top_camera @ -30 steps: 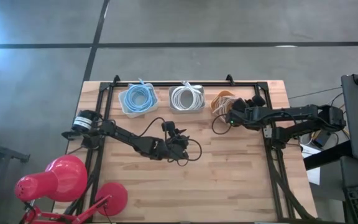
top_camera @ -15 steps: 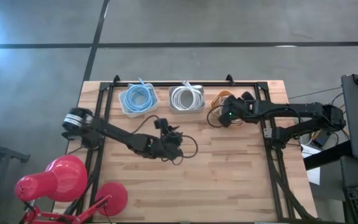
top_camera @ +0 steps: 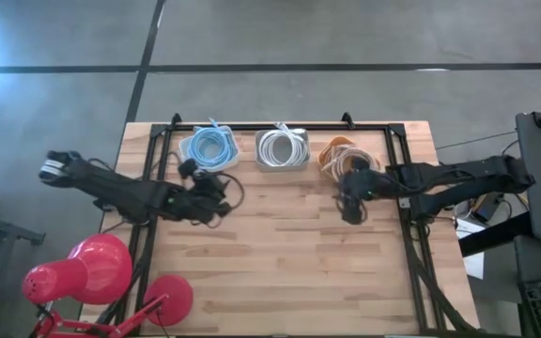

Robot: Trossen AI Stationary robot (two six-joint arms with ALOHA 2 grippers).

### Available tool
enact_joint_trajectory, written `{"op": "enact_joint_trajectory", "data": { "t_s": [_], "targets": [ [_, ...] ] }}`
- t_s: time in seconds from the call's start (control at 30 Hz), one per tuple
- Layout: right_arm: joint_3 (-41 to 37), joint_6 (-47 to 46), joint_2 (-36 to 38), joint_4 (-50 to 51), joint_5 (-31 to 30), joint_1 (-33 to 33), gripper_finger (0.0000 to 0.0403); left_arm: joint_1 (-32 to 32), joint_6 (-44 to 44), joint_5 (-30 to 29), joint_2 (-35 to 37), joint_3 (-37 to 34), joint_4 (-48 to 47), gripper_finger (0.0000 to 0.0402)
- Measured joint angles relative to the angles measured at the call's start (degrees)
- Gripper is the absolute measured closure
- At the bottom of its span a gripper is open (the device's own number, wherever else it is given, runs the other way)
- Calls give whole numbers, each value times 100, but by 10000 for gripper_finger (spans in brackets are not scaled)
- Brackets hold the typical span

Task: Pick & Place USB Port
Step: Return to Home Position

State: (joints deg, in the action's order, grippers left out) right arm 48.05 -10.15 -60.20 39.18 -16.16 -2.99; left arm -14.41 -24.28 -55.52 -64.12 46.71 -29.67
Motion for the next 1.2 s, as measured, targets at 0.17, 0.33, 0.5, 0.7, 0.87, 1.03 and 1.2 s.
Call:
{"op": "enact_joint_trajectory", "data": {
  "t_s": [0.17,0.33,0.5,0.7,0.87,1.03,1.2],
  "targets": [
    [-633,425,770,-699,685,-199,231,0,60,440,1160,-1299,839,245],
    [-1439,1048,1771,-1924,1089,-199,230,0,559,1307,2170,-2584,2388,245],
    [-2406,1291,2731,-3238,1821,-201,234,0,1208,1436,2986,-3683,4138,245],
    [-3178,740,3657,-3521,2120,-198,230,4,1672,1816,3807,-4585,5377,245],
    [-3515,778,4430,-3508,2117,-198,227,4,1837,1853,4313,-4569,4985,245],
    [-3663,884,5255,-3359,2120,-198,232,4,2495,1853,4799,-4550,5005,245],
    [-3739,766,6002,-2993,2120,-199,228,4,2727,1932,5304,-4615,4885,245]
  ]
}}
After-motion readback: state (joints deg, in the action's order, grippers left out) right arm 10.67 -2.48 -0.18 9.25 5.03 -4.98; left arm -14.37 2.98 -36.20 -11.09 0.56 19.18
